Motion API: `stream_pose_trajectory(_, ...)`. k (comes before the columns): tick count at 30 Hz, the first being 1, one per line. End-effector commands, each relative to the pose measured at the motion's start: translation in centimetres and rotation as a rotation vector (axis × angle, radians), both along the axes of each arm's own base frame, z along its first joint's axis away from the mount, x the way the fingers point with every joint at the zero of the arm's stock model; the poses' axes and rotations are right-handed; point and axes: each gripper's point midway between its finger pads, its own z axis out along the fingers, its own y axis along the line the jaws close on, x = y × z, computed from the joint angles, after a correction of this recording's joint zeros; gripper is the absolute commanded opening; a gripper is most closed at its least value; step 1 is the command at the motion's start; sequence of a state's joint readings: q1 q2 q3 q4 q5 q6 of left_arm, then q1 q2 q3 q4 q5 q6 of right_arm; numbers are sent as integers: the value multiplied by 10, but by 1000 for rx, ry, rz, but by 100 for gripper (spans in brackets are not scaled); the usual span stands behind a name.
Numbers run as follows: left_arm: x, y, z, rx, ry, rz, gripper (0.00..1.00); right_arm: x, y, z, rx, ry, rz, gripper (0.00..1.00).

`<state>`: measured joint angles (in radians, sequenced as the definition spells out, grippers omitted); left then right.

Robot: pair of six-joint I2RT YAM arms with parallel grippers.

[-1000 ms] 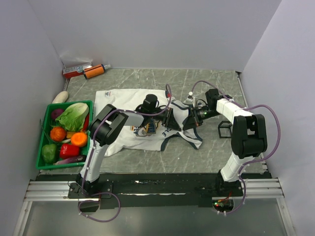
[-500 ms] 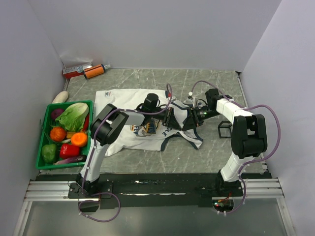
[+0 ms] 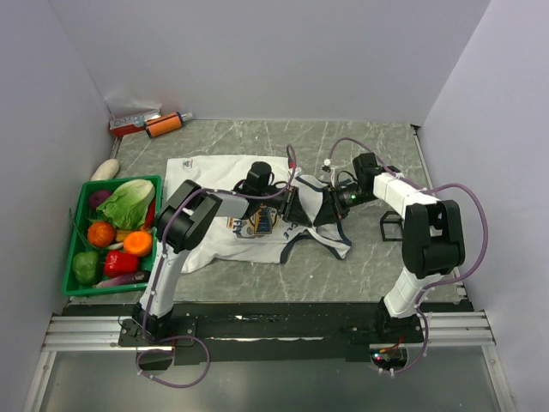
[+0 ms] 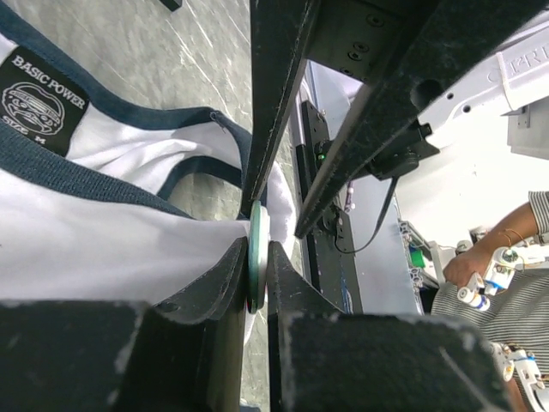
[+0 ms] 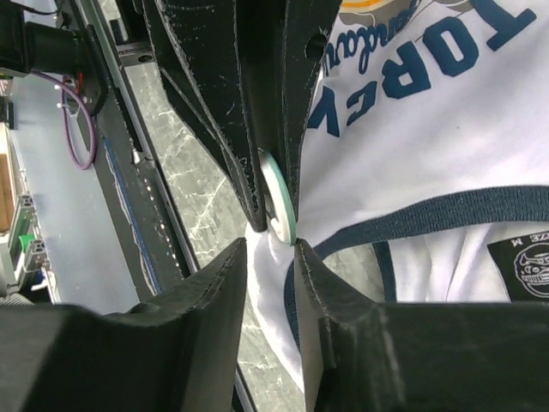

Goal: Remove the brooch from the garment

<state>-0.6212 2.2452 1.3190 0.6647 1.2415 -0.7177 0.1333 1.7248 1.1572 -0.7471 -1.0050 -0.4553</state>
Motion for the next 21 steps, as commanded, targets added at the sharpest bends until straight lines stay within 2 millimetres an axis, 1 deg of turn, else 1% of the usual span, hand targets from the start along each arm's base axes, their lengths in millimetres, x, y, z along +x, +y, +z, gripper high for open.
stream_pose_trajectory(1,-3,-2,28,-68,-88,-57,1,6,7,14,45,-67,24,32)
stream_pose_trajectory(7,-8,-3,28,-72,-91,-77,1,2,12,13,65,-62,51,26)
stream_pose_trajectory(16,-15,-7,27,-72,-90,-106,1,-2,20,12,80,-79,80,27)
stream_pose_trajectory(17,-15,-8,28,-72,-90,-108,1,-3,20,10,80,-70,83,26)
stream_pose_trajectory(20,-15,-8,28,-69,-93,-106,1,-6,22,11,86,-65,93,17)
stream_pose_trajectory(21,-15,-8,28,-67,-95,-105,1,-7,22,11,86,-64,93,17)
